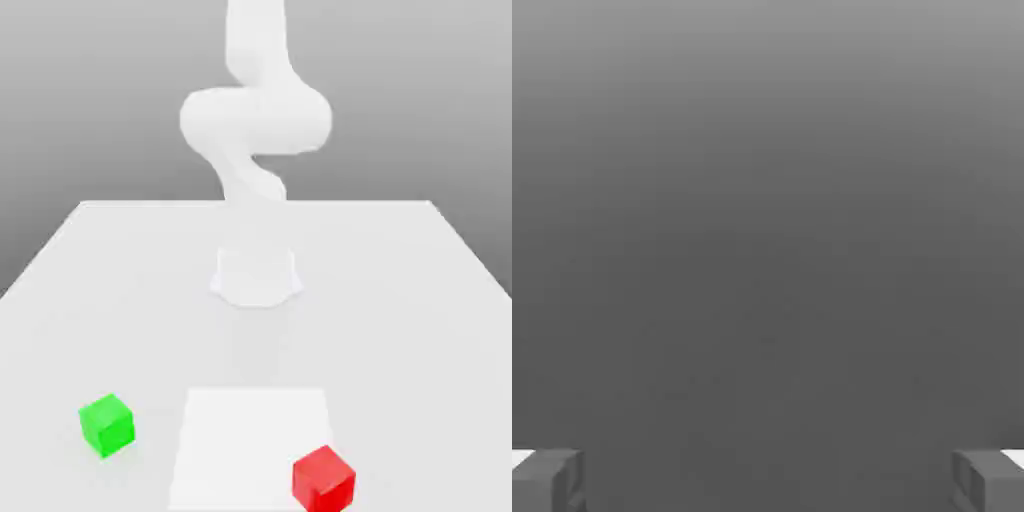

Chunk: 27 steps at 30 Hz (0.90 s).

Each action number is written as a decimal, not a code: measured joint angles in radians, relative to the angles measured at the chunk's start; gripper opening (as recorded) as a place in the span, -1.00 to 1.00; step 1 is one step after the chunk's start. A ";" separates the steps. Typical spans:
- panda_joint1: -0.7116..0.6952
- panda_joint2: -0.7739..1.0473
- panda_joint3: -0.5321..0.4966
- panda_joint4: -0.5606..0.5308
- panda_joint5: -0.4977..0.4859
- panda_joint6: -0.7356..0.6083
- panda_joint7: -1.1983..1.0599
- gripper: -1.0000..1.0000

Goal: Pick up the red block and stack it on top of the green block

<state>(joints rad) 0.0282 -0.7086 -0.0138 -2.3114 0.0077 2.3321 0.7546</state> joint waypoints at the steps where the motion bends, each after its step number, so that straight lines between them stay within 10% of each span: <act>1: 0.012 0.039 -0.006 -0.005 0.004 0.014 -0.020 0.00; 27: 0.154 0.982 -0.012 -0.111 0.011 0.370 -0.418 0.00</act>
<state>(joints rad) 0.1821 0.2732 -0.0256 -2.4223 0.0185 2.7022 0.3369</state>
